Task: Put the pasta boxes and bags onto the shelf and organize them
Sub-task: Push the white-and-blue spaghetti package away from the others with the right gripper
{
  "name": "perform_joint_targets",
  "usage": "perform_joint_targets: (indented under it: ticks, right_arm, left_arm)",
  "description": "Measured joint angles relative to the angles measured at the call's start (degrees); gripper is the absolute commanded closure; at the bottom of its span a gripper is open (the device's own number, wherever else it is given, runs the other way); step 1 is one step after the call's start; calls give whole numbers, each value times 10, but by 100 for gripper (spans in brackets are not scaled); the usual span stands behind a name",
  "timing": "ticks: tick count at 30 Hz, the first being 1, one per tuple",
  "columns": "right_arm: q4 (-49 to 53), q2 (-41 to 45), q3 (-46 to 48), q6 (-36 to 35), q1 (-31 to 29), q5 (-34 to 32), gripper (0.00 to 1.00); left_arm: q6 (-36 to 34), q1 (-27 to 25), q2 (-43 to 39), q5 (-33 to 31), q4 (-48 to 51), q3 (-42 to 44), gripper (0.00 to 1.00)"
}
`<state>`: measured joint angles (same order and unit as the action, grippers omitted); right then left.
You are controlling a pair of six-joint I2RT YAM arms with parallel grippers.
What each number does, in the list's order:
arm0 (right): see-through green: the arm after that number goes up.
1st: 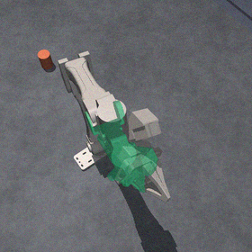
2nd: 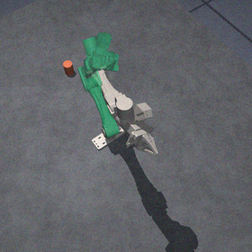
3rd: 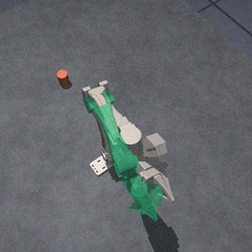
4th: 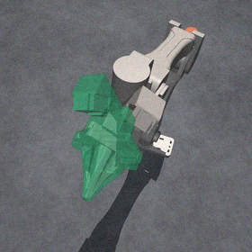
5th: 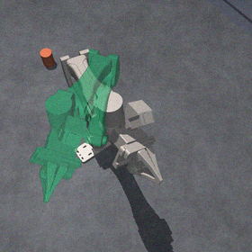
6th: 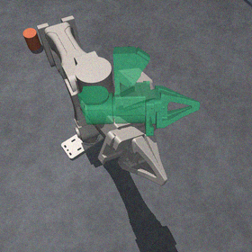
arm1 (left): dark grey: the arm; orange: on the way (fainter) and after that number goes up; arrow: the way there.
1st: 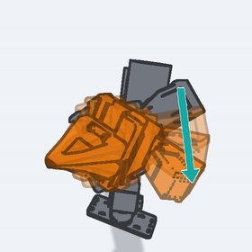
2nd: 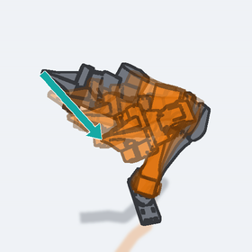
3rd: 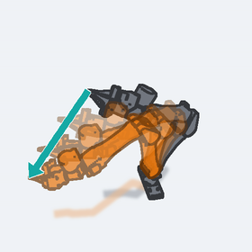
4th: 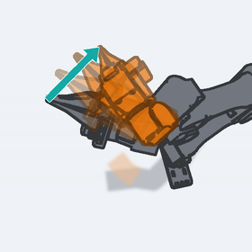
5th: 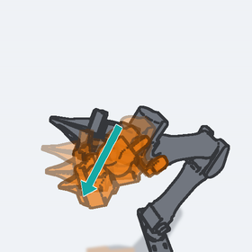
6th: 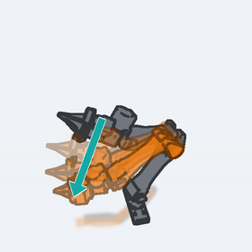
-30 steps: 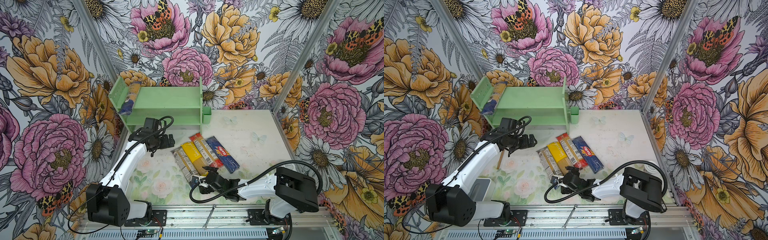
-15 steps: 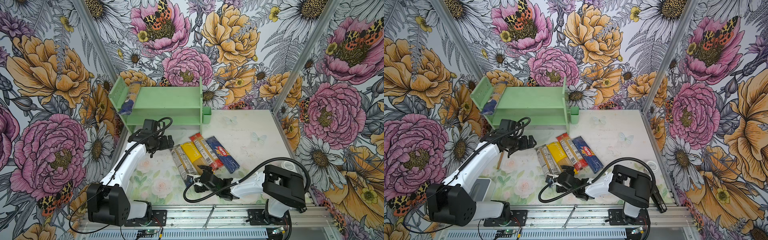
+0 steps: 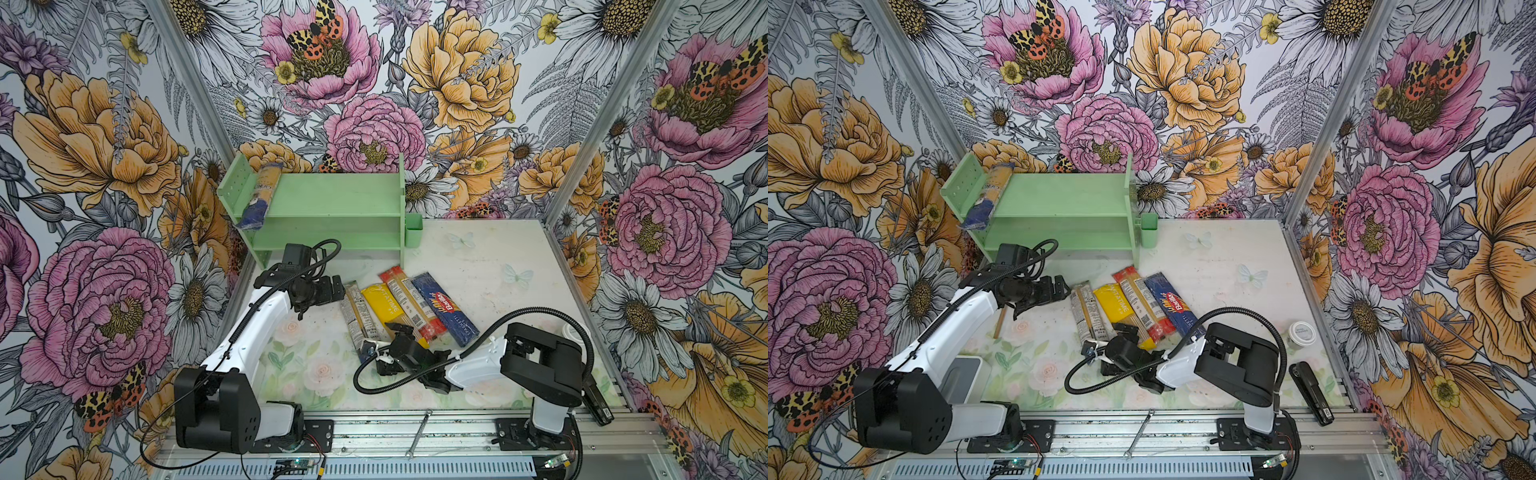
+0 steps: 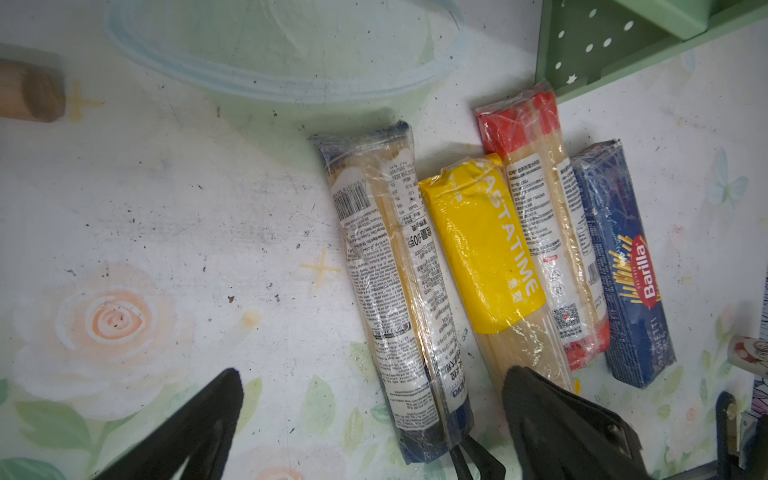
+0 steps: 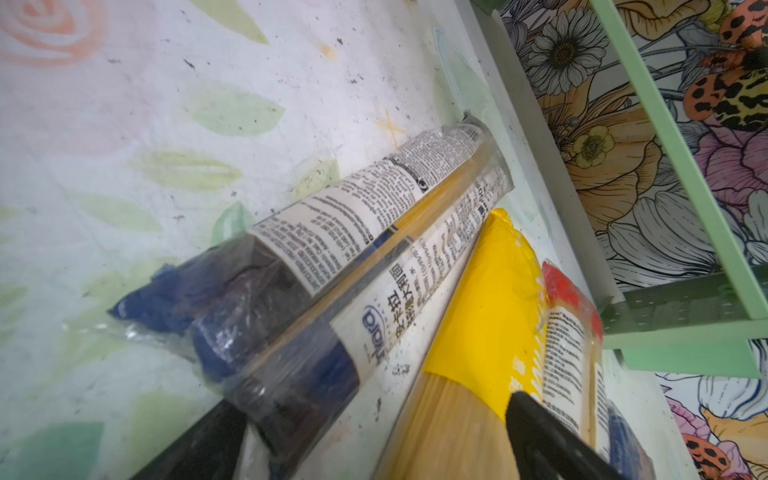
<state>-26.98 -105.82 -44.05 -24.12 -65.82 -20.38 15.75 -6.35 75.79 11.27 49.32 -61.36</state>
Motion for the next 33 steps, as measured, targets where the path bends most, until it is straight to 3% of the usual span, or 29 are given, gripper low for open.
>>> perform_joint_targets:
  ticks: [22,33]
  right_arm:
    - [-19,-93,-121,-11,38,85,1]
    - [-4,-74,-122,-10,43,118,0]
  left_arm:
    - [0,20,-5,9,-8,10,1]
    - [0,22,-12,9,-8,12,1]
